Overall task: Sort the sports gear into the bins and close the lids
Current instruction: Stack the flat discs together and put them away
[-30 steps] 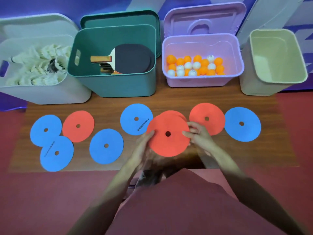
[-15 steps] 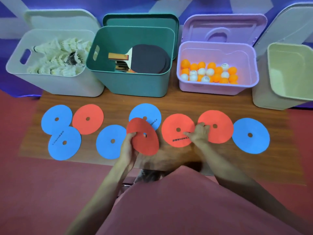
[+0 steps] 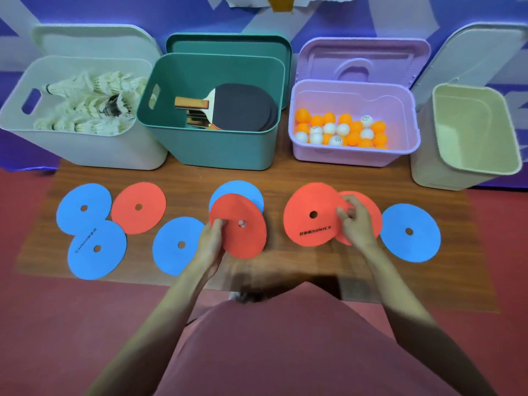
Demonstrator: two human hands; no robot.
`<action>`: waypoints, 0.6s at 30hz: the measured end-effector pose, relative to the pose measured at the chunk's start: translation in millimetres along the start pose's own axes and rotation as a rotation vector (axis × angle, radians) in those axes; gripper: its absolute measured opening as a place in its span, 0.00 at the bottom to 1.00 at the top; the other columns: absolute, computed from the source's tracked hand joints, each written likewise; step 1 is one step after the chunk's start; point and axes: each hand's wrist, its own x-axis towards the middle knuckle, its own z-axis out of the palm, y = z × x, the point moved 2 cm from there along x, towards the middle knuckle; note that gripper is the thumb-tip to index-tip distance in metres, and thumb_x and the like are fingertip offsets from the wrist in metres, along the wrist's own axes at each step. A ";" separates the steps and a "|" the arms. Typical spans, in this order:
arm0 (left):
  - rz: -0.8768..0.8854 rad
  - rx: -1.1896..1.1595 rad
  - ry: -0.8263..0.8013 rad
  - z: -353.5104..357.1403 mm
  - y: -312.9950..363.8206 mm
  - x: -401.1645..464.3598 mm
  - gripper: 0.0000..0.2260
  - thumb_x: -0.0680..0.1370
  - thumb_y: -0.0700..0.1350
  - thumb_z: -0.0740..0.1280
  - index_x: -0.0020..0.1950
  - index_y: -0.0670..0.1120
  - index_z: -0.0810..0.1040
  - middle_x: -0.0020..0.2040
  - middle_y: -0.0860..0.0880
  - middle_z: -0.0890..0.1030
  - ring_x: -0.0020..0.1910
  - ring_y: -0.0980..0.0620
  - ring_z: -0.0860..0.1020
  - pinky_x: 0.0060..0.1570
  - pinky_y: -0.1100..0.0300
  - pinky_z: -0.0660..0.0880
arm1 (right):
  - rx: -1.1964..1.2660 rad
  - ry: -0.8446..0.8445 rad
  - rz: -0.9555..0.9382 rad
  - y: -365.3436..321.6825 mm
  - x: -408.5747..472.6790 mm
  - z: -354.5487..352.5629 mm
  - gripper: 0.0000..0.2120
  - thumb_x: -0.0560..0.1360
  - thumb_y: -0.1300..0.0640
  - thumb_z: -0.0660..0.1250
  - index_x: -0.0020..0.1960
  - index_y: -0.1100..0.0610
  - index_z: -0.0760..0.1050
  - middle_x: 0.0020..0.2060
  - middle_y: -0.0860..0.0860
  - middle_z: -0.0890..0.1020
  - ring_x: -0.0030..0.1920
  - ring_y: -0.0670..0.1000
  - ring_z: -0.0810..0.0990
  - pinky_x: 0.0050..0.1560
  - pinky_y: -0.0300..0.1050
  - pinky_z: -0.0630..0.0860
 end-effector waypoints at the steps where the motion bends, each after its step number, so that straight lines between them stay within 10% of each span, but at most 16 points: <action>1: -0.007 0.001 -0.011 5.5 0.2 0.7 0.09 0.80 0.43 0.58 0.49 0.47 0.78 0.45 0.48 0.80 0.42 0.55 0.77 0.42 0.60 0.73 | 0.120 0.023 0.017 -4.5 -4.2 -8.5 0.08 0.78 0.68 0.61 0.56 0.61 0.72 0.35 0.49 0.79 0.35 0.47 0.76 0.39 0.41 0.72; 11: -0.234 -0.252 -0.359 98.3 -8.0 5.8 0.24 0.78 0.62 0.59 0.65 0.47 0.76 0.62 0.43 0.79 0.62 0.44 0.77 0.63 0.45 0.71 | 0.371 -0.080 0.104 4.1 -20.6 3.3 0.10 0.78 0.64 0.63 0.58 0.56 0.72 0.27 0.41 0.76 0.22 0.38 0.70 0.22 0.30 0.64; 18: -0.278 -0.045 -0.366 125.5 -12.9 2.7 0.16 0.76 0.45 0.65 0.62 0.42 0.76 0.55 0.41 0.82 0.56 0.41 0.79 0.59 0.39 0.73 | 0.097 0.034 0.080 26.8 -10.0 -16.9 0.10 0.75 0.60 0.69 0.56 0.60 0.78 0.35 0.50 0.78 0.34 0.42 0.74 0.36 0.29 0.69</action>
